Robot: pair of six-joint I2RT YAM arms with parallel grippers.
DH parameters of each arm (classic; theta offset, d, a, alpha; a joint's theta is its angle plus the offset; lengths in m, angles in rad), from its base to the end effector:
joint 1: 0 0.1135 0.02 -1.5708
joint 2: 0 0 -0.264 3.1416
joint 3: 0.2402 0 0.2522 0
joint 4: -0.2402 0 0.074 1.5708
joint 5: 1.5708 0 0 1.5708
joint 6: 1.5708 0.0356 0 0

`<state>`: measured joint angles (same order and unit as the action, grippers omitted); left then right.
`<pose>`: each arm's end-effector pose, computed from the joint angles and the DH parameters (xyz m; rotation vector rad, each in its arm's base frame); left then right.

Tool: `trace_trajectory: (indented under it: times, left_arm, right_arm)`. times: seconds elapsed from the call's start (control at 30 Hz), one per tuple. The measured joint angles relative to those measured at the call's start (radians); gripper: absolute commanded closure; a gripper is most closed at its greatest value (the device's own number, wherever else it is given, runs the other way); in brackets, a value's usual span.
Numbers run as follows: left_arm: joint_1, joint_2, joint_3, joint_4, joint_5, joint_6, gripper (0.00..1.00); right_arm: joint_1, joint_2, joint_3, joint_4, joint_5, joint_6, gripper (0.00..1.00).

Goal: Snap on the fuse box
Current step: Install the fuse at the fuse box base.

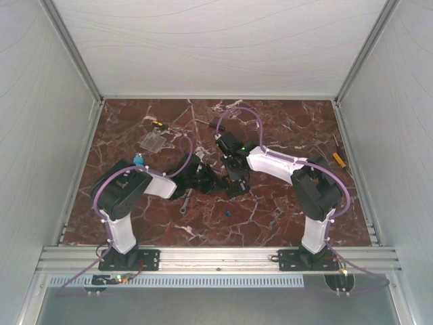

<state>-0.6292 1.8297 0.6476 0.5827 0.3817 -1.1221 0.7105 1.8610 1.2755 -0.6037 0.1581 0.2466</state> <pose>0.2544 -0.2016 0.1044 -0.3589 2.4610 -1.3092 0.2868 0.2394 0.1798 -0.5871 2.6674 0.0509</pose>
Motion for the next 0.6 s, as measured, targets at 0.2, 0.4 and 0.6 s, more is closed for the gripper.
trace_trajectory:
  times: [0.2,0.4,0.6]
  left_arm:
    - [0.0,0.0,0.0,0.0,0.0,0.0,0.78]
    - [0.0,0.0,0.0,0.0,0.0,0.0,0.78]
    - [-0.003,-0.006,0.0,-0.007,-0.005,0.0,0.78]
  right_arm:
    - [0.006,0.012,0.008,-0.01,0.006,-0.006,1.0]
    - [0.012,-0.029,-0.029,0.026,0.014,-0.005,0.94]
    - [0.011,-0.043,-0.037,0.023,-0.006,0.002,0.76]
